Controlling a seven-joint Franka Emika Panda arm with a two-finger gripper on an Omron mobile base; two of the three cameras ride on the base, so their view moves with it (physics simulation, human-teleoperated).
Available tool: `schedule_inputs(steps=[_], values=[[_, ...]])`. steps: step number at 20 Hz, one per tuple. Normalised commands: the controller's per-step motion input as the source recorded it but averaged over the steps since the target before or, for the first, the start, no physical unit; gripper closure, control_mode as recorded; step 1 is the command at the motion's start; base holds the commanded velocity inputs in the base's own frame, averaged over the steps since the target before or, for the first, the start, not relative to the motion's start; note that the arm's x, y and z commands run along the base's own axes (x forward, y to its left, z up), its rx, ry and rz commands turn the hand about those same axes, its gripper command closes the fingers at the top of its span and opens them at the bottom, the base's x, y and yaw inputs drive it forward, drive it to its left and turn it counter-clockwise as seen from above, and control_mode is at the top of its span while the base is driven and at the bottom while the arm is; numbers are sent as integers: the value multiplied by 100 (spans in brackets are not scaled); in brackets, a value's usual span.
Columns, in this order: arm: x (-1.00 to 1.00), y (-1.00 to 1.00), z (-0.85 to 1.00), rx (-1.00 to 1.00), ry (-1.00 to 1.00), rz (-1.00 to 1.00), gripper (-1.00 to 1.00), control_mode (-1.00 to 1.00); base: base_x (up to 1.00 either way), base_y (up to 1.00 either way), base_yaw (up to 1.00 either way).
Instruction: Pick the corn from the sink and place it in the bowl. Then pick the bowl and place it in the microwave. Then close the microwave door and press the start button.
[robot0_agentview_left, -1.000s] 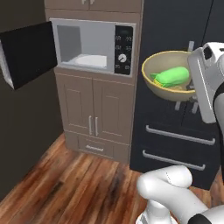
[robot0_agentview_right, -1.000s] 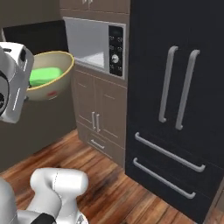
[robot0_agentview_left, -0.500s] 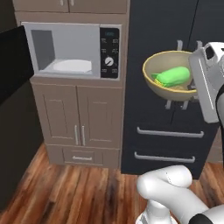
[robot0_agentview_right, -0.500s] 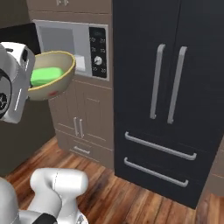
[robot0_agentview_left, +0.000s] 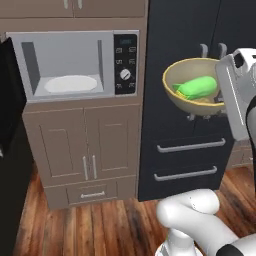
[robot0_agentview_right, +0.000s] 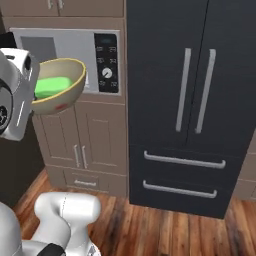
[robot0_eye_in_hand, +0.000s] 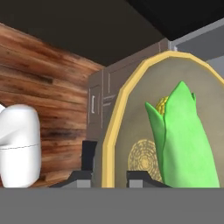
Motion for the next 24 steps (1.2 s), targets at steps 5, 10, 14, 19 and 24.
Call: schedule_inputs(steps=[5, 10, 14, 19, 24], values=[[0, 0, 0, 0, 0, 0, 100, 100, 25, 74, -39], [0, 0, 0, 0, 0, 0, 100, 100, 49, 62, -16], [0, 0, 0, 0, 0, 0, 100, 100, 64, 38, 0], [0, 0, 0, 0, 0, 0, 100, 100, 53, 34, 1], [0, 0, 0, 0, 0, 0, 100, 100, 30, 38, 5]])
